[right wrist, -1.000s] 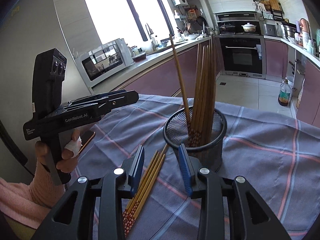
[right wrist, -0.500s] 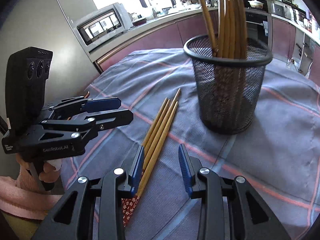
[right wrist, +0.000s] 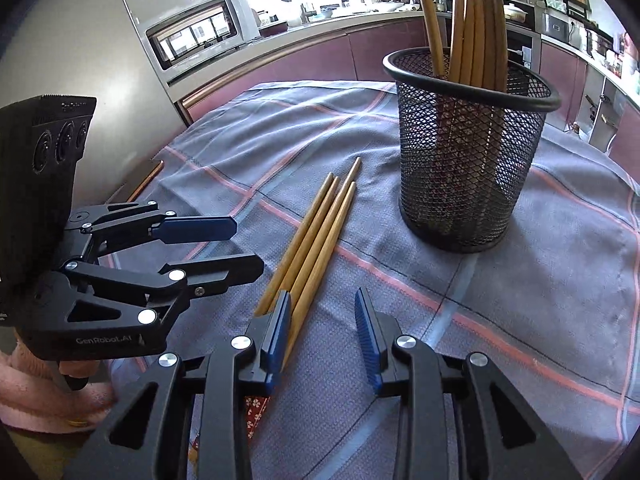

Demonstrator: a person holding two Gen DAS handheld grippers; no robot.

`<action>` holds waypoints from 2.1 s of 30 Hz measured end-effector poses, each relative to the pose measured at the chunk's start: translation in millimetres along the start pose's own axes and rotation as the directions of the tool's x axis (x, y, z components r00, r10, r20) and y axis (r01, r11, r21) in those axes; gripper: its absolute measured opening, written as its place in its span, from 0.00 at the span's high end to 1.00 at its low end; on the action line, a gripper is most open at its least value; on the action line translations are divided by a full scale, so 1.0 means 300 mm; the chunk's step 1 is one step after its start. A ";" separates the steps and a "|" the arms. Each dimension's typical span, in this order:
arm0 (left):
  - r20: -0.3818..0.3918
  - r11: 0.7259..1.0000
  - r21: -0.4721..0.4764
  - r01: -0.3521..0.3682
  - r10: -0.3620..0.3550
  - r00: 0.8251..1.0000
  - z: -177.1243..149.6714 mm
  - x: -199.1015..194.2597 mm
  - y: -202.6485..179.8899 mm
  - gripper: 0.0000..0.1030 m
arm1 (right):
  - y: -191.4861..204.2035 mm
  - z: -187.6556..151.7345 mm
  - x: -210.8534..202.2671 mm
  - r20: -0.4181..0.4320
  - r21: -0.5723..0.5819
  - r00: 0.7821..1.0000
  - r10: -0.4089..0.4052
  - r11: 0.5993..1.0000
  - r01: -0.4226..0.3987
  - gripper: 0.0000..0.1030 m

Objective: Organize utensils
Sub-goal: 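Move the open right gripper back down over the chopstick pile, then close the right gripper on one chopstick from the pile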

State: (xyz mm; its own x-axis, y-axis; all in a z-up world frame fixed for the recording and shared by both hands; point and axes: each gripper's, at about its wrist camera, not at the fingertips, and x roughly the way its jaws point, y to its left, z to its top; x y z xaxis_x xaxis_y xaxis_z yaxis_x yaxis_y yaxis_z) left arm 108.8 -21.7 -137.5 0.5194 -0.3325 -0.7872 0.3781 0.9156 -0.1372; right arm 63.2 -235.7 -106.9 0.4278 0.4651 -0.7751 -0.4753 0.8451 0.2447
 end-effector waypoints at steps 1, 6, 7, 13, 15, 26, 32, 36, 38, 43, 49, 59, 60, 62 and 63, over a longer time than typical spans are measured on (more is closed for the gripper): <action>-0.001 1.000 0.003 0.001 -0.001 1.000 0.000 0.001 -0.005 0.55 | -0.004 -0.002 0.000 -0.001 0.000 1.000 0.000 1.000 0.000 0.71; -0.018 1.000 0.022 0.008 -0.007 1.000 0.002 0.022 -0.024 0.55 | -0.002 -0.004 0.000 -0.004 -0.010 1.000 -0.022 1.000 0.022 0.75; -0.020 1.000 0.023 0.012 -0.011 1.000 0.002 0.027 -0.027 0.55 | 0.000 -0.005 0.000 -0.004 -0.013 1.000 -0.026 1.000 0.026 0.75; -0.026 1.000 0.017 0.023 -0.022 0.999 0.000 0.050 -0.033 0.55 | -0.001 -0.003 0.006 -0.005 -0.021 0.999 -0.043 0.999 0.042 0.78; -0.028 1.000 0.019 0.018 -0.018 0.999 -0.002 0.052 -0.034 0.56 | -0.002 -0.003 0.006 -0.005 -0.021 0.999 -0.042 0.999 0.042 0.78; -0.053 0.999 0.035 0.024 -0.022 0.998 -0.006 0.042 -0.002 0.79 | -0.010 -0.004 -0.002 0.000 -0.019 0.999 -0.041 0.999 0.041 0.78; -0.054 0.999 0.040 -0.001 0.003 0.999 0.008 0.046 0.016 0.83 | 0.002 0.013 0.011 0.004 -0.032 0.998 -0.062 0.998 0.062 0.78; -0.055 0.999 0.039 -0.037 0.039 0.998 0.020 0.055 0.031 0.75 | 0.017 0.025 0.026 0.010 -0.053 0.996 -0.088 0.995 0.089 0.78; -0.057 0.999 0.034 -0.042 0.044 0.997 0.029 0.061 0.037 0.75 | 0.025 0.032 0.034 0.013 -0.068 0.995 -0.103 0.992 0.104 0.78; -0.058 0.997 0.027 -0.070 0.072 0.996 0.046 0.073 0.038 0.82 | 0.009 0.041 0.041 0.020 -0.049 0.994 -0.109 0.993 0.110 0.87; -0.052 0.997 -0.003 -0.083 0.082 0.995 0.043 0.071 0.036 0.92 | -0.018 0.039 0.030 0.020 -0.009 0.996 -0.085 0.996 0.085 0.95; -0.062 0.996 0.015 -0.090 0.091 0.994 0.034 0.071 0.023 0.90 | -0.024 0.034 0.003 0.025 0.004 0.998 -0.062 0.998 0.061 0.95; -0.063 0.996 0.024 -0.090 0.091 0.994 0.035 0.073 0.021 0.86 | -0.024 0.035 0.000 0.029 0.006 0.998 -0.058 0.998 0.058 0.95; -0.062 0.995 0.035 -0.095 0.097 0.993 0.039 0.079 0.018 0.83 | -0.017 0.037 -0.007 0.038 0.002 0.998 -0.047 0.999 0.047 0.95; -0.060 0.994 0.041 -0.096 0.099 0.993 0.041 0.081 0.016 0.83 | -0.015 0.037 -0.013 0.043 0.001 0.998 -0.040 0.999 0.040 0.95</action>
State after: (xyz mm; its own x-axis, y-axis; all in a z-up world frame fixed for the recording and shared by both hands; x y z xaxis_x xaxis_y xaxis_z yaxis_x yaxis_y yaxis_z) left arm 132.7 -28.1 -150.0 0.5075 -0.2263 -0.8314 0.3574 0.9333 -0.0359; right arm 72.1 -238.3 -98.7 0.4786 0.4420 -0.7587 -0.4572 0.8631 0.2145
